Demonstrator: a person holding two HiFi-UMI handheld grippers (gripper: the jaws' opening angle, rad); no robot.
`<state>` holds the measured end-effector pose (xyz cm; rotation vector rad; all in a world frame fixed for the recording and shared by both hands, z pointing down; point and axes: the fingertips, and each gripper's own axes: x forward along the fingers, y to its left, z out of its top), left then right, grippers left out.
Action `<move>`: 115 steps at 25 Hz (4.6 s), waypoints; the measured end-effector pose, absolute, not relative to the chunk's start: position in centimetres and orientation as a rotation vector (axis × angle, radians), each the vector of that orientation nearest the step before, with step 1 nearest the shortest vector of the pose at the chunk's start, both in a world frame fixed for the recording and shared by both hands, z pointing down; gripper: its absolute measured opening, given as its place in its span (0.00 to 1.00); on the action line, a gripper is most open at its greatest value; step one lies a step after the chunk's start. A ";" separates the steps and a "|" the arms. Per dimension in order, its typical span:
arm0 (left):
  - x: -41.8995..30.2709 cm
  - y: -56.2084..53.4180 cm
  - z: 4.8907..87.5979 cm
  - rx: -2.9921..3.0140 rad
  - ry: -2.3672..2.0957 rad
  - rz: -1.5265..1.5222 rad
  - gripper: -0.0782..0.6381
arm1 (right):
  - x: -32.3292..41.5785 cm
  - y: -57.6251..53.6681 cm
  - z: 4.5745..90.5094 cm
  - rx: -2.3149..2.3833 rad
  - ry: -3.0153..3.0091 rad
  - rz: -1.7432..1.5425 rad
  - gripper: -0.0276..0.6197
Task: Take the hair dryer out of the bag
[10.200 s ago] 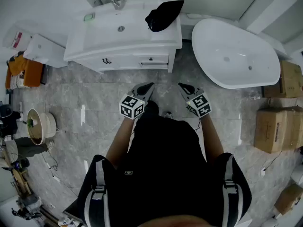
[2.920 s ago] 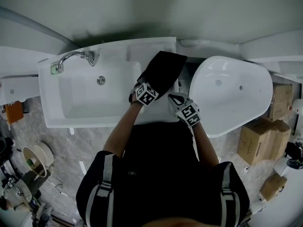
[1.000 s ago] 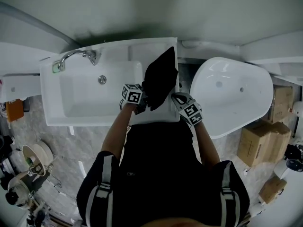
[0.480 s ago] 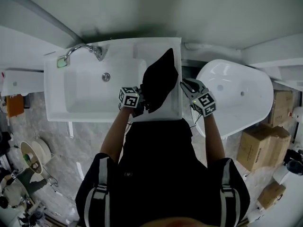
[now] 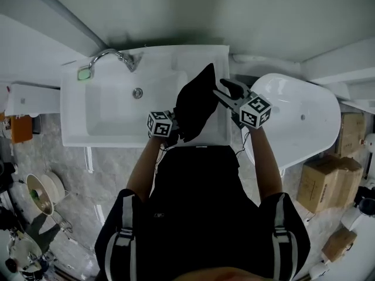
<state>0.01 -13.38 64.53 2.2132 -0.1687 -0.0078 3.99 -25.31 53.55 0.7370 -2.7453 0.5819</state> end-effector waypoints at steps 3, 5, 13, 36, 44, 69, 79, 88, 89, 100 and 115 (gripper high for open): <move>-0.5 -12.5 64.3 2.233 -0.170 0.004 0.39 | 3.2 -25.8 53.0 0.734 -2.757 0.659 0.53; -0.7 -11.9 64.1 2.248 -0.169 0.013 0.39 | 2.5 -26.0 52.5 0.712 -2.767 0.737 0.55; -0.2 -9.6 63.5 2.270 -0.135 0.018 0.39 | 0.0 -24.4 52.9 0.497 -2.682 0.776 0.28; -1.7 -8.2 63.0 2.268 -0.141 -0.042 0.39 | 5.5 -30.4 48.8 0.808 -2.652 0.515 0.16; -3.2 -7.2 63.1 2.229 -0.174 -0.100 0.39 | 6.5 -32.8 49.0 0.865 -2.618 0.477 0.17; -7.1 -4.8 62.3 2.190 -0.362 -0.209 0.39 | 9.9 -39.2 57.8 1.219 -2.246 0.375 0.16; -8.2 -4.9 61.7 2.196 -0.428 -0.252 0.39 | 6.3 -33.5 63.5 0.951 -2.304 0.462 0.18; -7.0 -7.2 61.4 2.221 -0.397 -0.243 0.39 | 4.9 -25.4 65.1 0.677 -2.338 0.312 0.39; -6.8 -7.4 61.3 2.224 -0.388 -0.241 0.39 | 5.0 -24.8 64.8 0.675 -2.342 0.297 0.39; -4.3 -9.7 61.1 2.257 -0.281 -0.161 0.39 | 7.5 -17.9 63.3 0.693 -2.333 0.241 0.32; -2.5 -10.7 59.8 2.302 -0.228 -0.144 0.39 | 6.9 -11.8 62.3 0.841 -2.482 0.452 0.14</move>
